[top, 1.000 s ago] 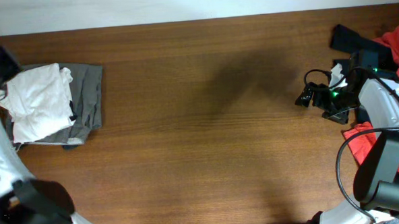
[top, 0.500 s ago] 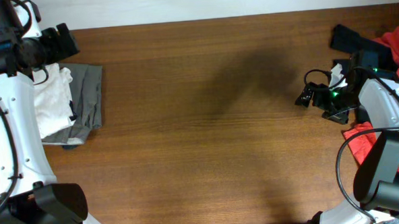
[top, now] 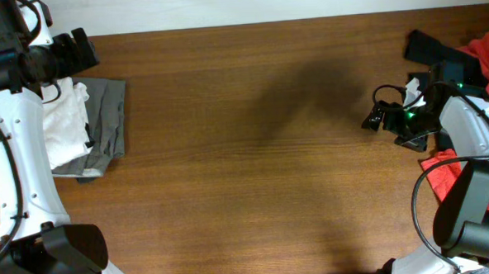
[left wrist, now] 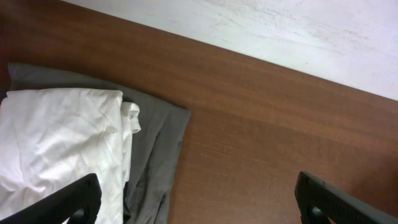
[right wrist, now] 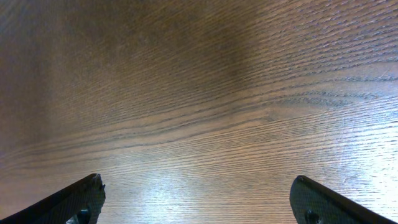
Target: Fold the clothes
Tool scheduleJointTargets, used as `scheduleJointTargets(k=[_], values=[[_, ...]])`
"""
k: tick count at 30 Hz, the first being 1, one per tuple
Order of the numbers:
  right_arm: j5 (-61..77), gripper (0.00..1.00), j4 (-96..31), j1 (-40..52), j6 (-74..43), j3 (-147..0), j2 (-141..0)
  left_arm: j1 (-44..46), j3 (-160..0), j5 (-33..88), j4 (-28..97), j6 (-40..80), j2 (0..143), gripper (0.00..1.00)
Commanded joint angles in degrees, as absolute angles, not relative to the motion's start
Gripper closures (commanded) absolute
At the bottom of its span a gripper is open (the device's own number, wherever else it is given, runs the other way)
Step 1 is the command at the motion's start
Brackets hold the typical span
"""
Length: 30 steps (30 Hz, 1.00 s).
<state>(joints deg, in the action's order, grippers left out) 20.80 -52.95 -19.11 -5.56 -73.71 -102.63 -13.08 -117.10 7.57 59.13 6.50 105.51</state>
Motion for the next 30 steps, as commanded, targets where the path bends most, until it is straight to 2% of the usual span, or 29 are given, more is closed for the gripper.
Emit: scheduleJointTargets(k=[1,9,20,30], values=[[20.25,0.01,-53.12,-18.37,-5.41,-74.48,-97.06,-12.88,-116.84,8.14,59.07,6.42,105.97,0.01],[20.27,0.01,-53.10,-12.38,-5.41,-74.48,-73.21,-12.91,-116.84,8.14,59.07,6.42,105.97,0.01],[16.97,0.01,-52.80,3.90,-3.64,-74.39,-37.63,-12.91,-116.84,8.14,59.09,6.42,105.97,0.01],[13.52,0.01,-53.12,5.93,-1.74,-63.61,-6.70,-12.91,-116.84,8.14,59.09,6.42,105.97,0.01]])
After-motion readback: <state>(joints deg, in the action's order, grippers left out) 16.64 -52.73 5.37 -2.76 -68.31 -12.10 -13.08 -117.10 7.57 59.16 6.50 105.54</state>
